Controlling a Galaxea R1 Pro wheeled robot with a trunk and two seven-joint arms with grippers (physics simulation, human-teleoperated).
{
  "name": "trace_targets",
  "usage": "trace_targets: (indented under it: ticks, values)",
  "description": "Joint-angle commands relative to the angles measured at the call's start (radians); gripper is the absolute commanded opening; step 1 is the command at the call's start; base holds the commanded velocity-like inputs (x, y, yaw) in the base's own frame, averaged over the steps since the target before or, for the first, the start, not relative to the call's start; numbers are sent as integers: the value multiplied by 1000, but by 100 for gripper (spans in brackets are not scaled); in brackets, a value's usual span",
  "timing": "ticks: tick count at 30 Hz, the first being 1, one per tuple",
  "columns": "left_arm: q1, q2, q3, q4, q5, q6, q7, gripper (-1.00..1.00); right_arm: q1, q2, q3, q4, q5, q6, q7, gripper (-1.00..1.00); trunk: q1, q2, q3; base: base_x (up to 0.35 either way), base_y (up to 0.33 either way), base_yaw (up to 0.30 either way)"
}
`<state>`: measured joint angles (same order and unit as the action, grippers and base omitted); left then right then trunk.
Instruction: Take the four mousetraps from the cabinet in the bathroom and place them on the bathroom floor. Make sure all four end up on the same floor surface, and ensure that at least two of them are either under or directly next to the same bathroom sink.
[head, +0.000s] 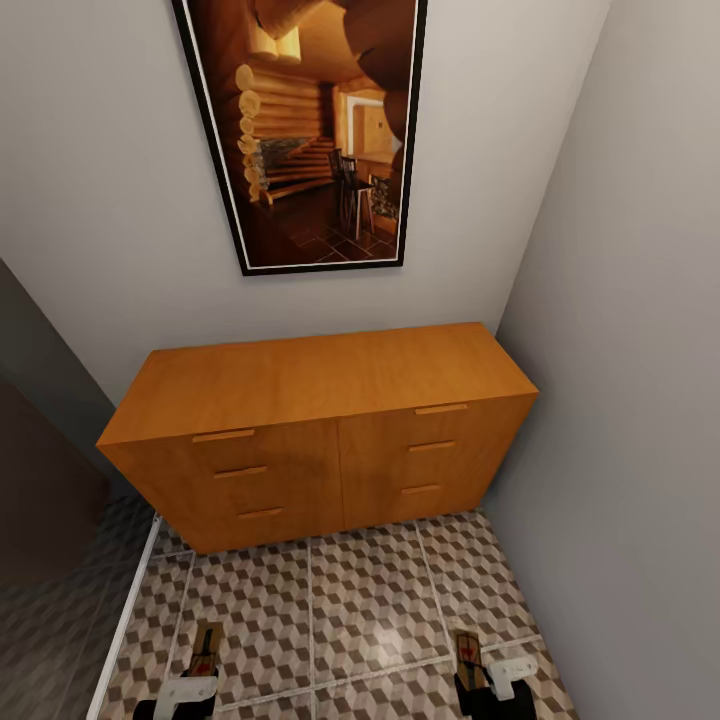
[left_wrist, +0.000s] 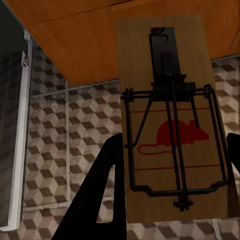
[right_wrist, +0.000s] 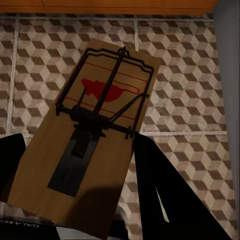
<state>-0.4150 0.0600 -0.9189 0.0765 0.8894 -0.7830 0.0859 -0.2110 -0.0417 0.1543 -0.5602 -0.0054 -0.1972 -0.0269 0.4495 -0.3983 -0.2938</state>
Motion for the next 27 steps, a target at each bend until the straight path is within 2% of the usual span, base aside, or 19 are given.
trace_targets:
  ticks: [1,9,27]
  values:
    - [-1,-2,-6,2,-6,-3,11,-100,-1,-1,5,1,-2,-3,-5,-100,0,-2,-2,0,0,0]
    - [-1,-6,-6,2,-6,-2,11,-100,-1,-3,5,1,-3,-4,-5,-100,0,-2,-2,-67,0,0]
    - [-1,-7,-6,2,-6,-2,11,-100,-1,-2,5,0,-2,-4,-5,-100,0,-2,2,-321,0,0]
